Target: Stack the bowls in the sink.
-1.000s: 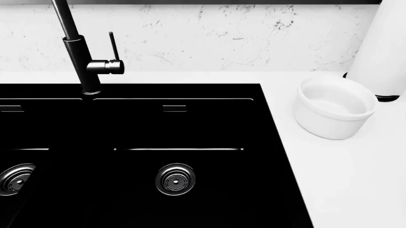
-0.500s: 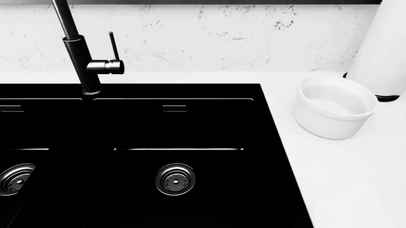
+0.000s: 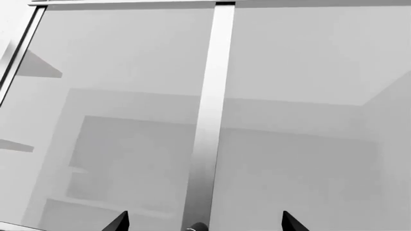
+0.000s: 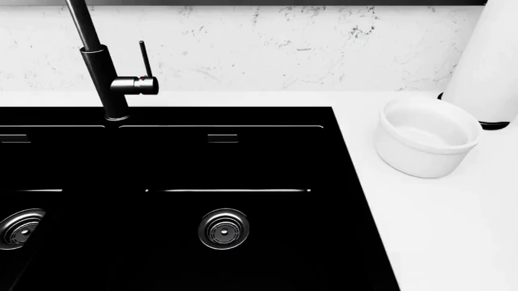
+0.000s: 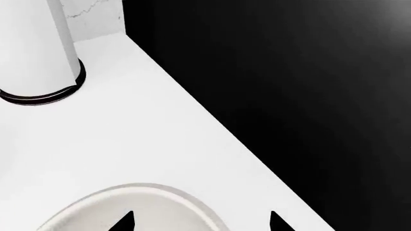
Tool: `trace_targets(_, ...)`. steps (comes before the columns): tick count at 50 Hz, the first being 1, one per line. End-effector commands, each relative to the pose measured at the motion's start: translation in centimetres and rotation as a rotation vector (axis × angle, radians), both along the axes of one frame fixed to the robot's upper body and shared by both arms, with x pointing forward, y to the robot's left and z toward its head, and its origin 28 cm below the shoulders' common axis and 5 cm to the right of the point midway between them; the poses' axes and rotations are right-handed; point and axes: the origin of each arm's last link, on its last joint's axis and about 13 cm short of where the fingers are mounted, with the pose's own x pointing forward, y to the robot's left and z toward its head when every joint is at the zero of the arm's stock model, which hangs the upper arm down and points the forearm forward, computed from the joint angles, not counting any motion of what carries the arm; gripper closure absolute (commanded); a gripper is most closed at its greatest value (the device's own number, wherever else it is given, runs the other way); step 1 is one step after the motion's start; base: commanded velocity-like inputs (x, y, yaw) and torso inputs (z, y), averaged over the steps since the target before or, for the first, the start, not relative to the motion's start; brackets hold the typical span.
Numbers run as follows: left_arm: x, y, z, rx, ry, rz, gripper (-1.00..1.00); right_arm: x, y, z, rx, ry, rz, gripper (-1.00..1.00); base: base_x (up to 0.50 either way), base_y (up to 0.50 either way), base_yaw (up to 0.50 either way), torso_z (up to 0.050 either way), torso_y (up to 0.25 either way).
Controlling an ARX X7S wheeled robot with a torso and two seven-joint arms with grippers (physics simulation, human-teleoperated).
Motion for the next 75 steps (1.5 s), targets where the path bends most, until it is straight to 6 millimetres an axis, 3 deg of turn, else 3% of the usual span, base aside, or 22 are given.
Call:
trace_targets(1, 0.0, 0.0, -0.1, -0.001, 0.0, 0.002, -1.0, 0.4, -0.1, -0.8, -0.02, 0.08, 0.009, -1.0, 0.0, 0.0, 0.0, 0.0, 0.0)
trace_targets(38, 0.1, 0.1, -0.2, -0.004, 0.002, 0.005, -1.0, 1.5, 0.2, -2.3, -0.029, 0.222, 0.031, -1.0, 0.0, 0.0, 0.0, 0.0, 0.0)
trace_targets(75, 0.1, 0.0, -0.1, -0.006, 0.005, 0.006, -1.0, 2.2, -0.8, -3.6, -0.013, 0.322, -0.049, -1.0, 0.0, 0.0, 0.0, 0.0, 0.0)
